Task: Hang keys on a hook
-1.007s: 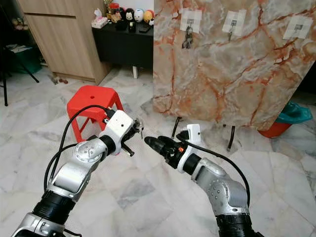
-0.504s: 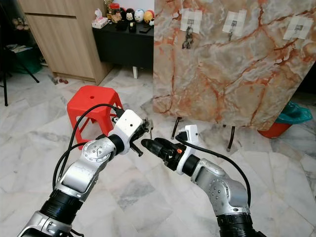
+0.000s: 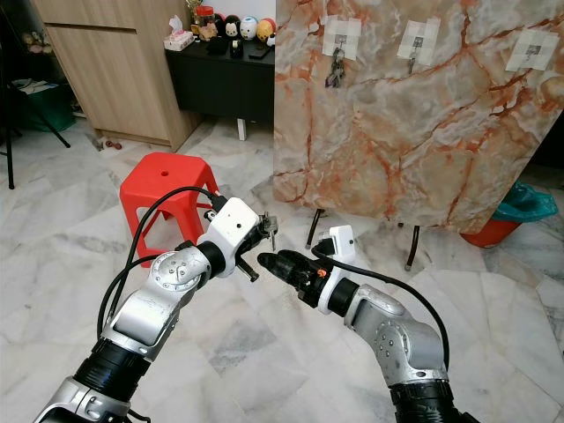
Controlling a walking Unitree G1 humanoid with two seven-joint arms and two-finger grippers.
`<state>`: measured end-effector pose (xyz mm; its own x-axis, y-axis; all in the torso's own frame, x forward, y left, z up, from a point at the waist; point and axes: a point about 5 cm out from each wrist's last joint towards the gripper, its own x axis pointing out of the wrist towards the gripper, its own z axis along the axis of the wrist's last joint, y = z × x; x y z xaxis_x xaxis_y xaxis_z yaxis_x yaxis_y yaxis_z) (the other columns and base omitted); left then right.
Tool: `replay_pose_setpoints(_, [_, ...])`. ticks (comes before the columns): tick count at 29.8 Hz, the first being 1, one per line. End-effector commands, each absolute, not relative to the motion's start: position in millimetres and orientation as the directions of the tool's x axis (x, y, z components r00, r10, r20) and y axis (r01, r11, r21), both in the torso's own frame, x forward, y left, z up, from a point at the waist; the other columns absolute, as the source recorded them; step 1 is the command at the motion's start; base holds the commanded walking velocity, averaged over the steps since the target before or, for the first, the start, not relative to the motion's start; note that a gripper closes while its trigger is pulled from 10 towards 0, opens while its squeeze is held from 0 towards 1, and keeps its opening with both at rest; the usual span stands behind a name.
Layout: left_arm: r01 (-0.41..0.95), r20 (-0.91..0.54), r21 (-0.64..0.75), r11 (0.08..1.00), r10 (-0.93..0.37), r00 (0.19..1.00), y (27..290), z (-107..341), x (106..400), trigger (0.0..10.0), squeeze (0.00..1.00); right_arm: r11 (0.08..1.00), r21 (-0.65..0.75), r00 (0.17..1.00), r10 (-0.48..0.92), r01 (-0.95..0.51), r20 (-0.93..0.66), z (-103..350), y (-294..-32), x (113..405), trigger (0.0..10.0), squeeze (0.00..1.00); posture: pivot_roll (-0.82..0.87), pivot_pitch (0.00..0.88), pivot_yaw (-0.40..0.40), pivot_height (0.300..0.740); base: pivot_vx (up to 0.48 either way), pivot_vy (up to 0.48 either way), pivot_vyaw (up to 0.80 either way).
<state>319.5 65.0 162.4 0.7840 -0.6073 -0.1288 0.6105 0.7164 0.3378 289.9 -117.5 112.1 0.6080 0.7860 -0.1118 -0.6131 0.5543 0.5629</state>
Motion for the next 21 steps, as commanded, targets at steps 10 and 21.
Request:
replay_pose_setpoints(10, [0.618,-0.101,0.36,0.699,-0.63,0.77,59.4,170.4,317.7,10.0,0.0,0.547,0.55,0.605,0.791,-0.631,-0.093,116.2,-118.2,292.9,0.0,0.0,-0.03,0.0,-0.051,0.74,0.0,0.0,0.0])
replay_pose_setpoints(21, [0.618,-0.108,0.363,0.698,-0.627,0.772,60.0,168.6,318.0,10.0,0.0,0.519,0.525,0.582,0.812,-0.675,-0.055,121.4,-116.4,290.7,10.0,0.0,-0.03,0.0,-0.05,0.74,0.0,0.0,0.0])
